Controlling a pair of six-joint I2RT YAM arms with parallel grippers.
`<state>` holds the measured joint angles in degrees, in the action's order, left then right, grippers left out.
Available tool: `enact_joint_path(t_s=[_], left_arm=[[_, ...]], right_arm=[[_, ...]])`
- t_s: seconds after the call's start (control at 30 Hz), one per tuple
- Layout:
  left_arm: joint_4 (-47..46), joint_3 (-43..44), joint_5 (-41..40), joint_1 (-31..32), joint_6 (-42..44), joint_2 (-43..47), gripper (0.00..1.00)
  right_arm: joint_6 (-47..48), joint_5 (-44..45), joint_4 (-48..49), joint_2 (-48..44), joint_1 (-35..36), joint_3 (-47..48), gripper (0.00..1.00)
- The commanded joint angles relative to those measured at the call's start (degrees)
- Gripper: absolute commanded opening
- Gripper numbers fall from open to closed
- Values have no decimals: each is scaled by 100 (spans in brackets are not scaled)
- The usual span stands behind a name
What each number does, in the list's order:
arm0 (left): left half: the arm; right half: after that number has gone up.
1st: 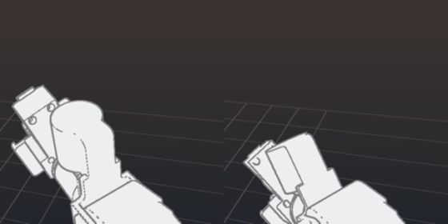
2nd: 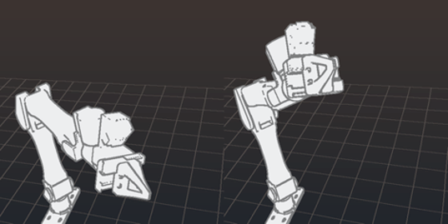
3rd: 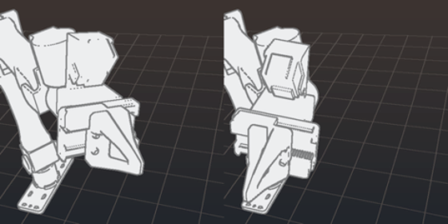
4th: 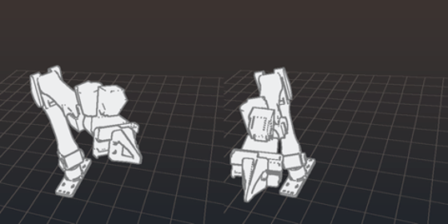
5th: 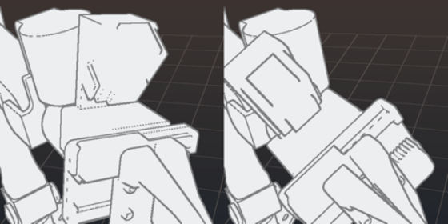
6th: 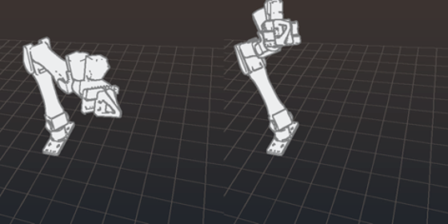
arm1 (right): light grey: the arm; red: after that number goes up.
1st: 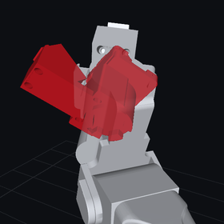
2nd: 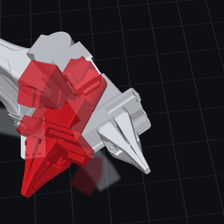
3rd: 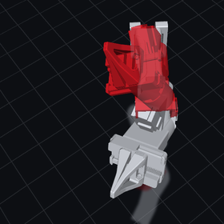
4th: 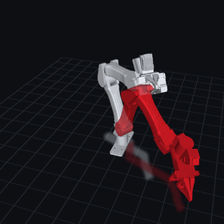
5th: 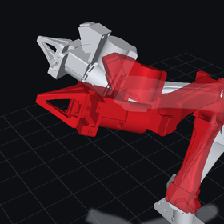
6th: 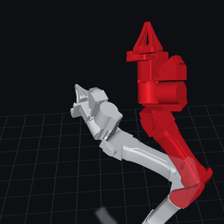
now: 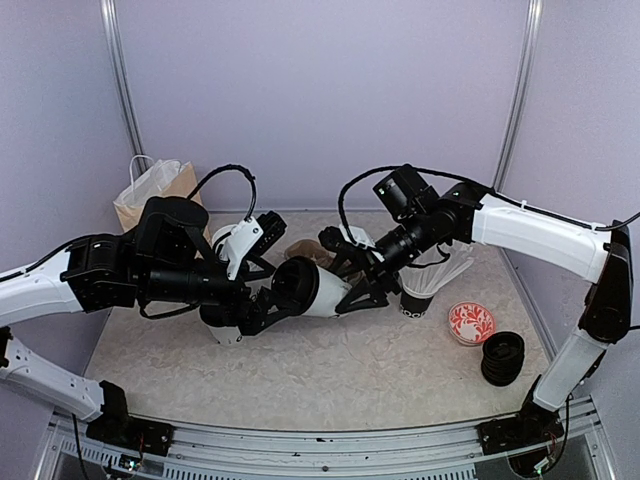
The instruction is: Pack the takeout coffee
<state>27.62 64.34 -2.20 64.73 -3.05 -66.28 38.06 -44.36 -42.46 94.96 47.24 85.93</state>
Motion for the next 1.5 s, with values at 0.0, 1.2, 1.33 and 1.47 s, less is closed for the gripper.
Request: enact_joint_path(t_s=[0.0, 1.2, 1.33, 1.47], left_arm=[[-387, 149, 165, 23, 54, -51, 91], [2365, 992, -417, -1398, -503, -701, 74], [2490, 1234, -500, -1419, -487, -1211, 74], [2645, 1604, -707, -1419, -408, -1868, 74]], right_arm=[[52, -100, -18, -40, 79, -31, 69], [69, 1032, 315, -726, -128, -892, 99], [-83, 1333, 443, -583, -128, -803, 99], [-142, 1370, 398, -448, -127, -644, 99]])
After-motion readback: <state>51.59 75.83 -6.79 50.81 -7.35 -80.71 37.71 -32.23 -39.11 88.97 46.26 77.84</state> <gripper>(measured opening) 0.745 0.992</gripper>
